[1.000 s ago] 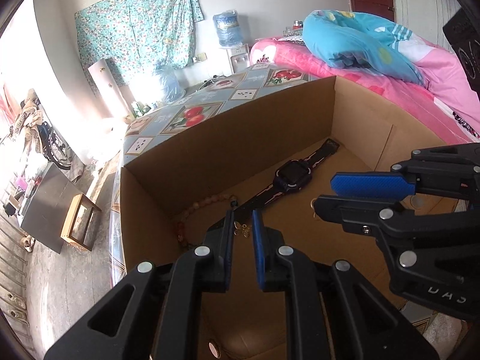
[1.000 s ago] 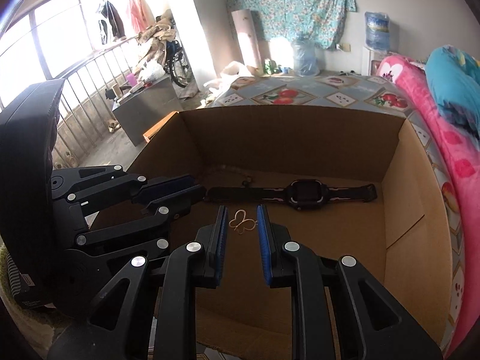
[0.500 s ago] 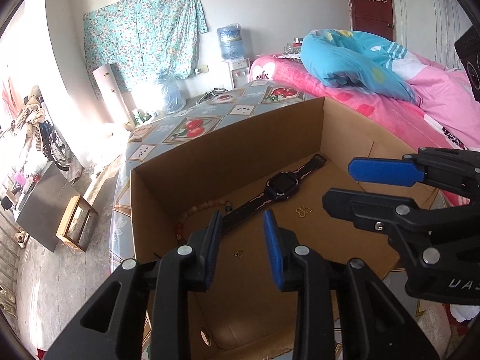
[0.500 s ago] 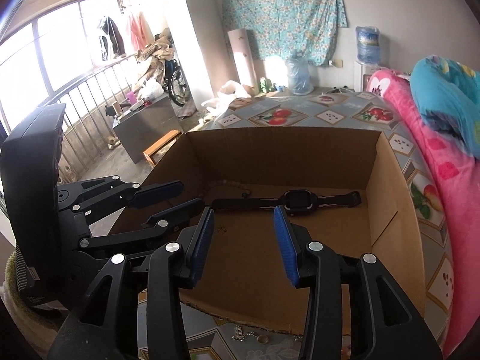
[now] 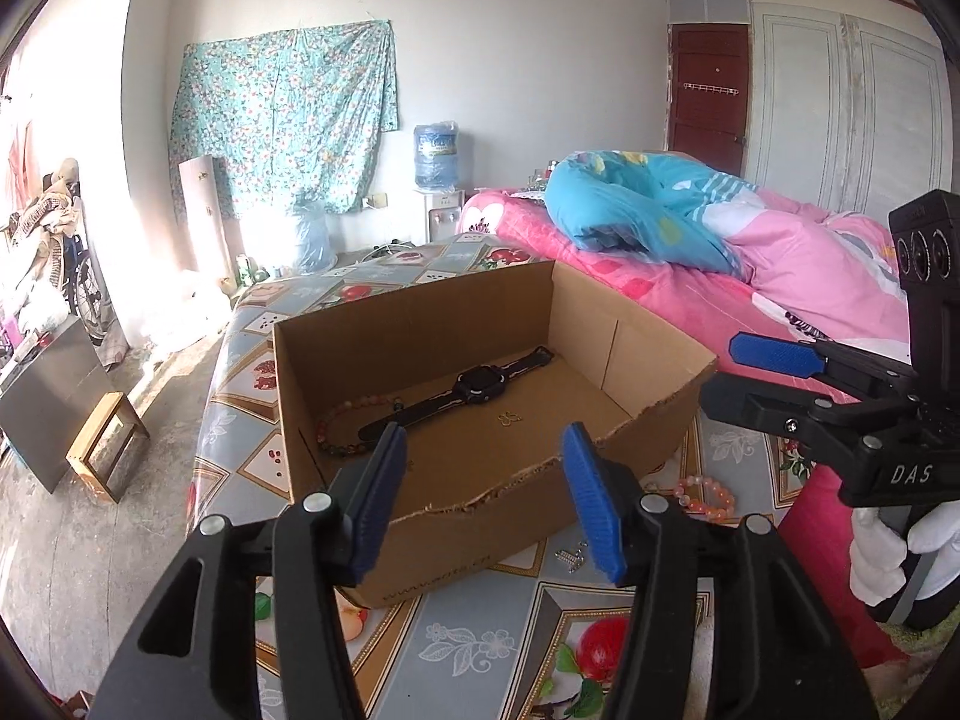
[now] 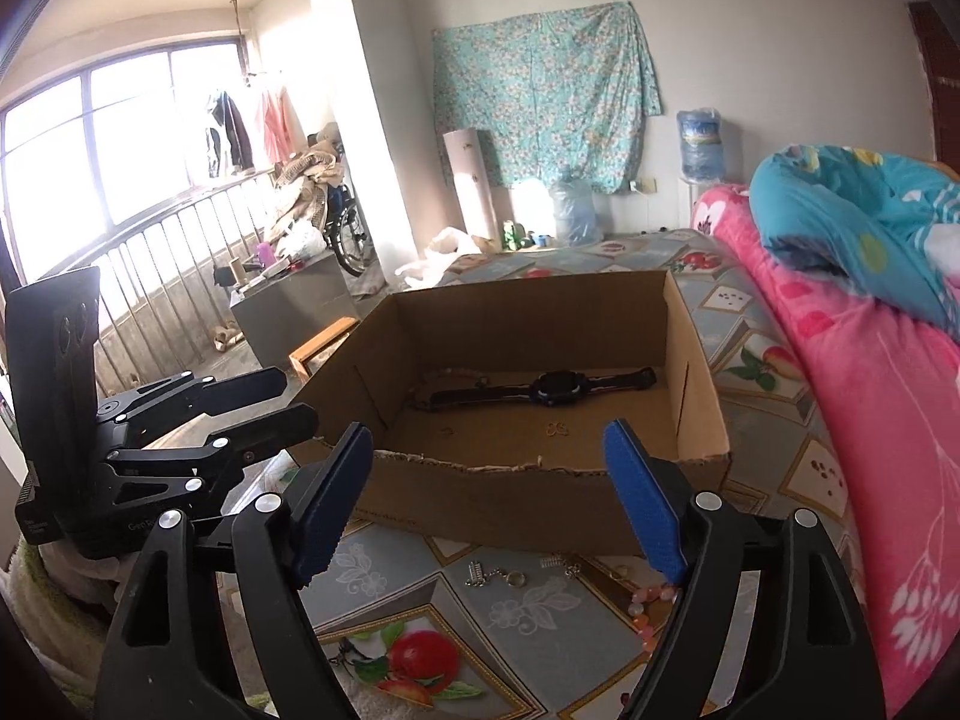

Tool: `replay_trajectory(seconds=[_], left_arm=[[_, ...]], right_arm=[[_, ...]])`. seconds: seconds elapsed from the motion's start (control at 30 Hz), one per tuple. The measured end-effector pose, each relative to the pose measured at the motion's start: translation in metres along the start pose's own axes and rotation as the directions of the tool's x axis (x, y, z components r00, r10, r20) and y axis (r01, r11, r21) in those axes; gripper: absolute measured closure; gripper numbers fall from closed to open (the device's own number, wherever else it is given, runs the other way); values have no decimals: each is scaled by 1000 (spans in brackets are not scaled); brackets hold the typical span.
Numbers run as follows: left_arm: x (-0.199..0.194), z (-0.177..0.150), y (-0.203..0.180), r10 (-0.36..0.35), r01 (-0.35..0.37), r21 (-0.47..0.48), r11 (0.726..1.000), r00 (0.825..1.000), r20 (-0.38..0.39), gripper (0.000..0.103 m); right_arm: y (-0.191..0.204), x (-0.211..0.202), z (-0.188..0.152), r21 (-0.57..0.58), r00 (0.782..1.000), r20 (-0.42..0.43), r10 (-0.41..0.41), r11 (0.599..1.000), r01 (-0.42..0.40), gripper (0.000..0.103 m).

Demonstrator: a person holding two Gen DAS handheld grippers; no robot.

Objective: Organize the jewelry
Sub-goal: 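Withdraw the right gripper from the box back over the table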

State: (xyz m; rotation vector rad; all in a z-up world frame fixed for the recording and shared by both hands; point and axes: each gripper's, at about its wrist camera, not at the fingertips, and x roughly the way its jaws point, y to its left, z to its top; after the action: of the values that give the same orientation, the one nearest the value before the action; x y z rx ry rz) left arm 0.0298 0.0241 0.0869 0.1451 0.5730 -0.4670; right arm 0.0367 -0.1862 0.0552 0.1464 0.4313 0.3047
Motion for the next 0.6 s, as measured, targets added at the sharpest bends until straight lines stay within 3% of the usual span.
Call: replay_trajectory(seconds=[0.13,0.27,0.4,0.6], left_arm=[[6,-31,-14,-54,54,-15,998,997,-62,45],[34,-61,-30,-61,57,-29,998,988,-144,45],[62,-75,-45,-74,77,6,997,978,-194,45],[90,-79,-57,-55,81,102,991,970,-238,70]], right_arm=[[-15,4,-36,20,996,-84,-38,999,40,27],[-27,15,-62,57,985,-163,-56,996,66,28],[-34,21,-69,87,982,-181,-57,993,74,40],[-39,36,-69,108,978,-204,-30,993,53,49]])
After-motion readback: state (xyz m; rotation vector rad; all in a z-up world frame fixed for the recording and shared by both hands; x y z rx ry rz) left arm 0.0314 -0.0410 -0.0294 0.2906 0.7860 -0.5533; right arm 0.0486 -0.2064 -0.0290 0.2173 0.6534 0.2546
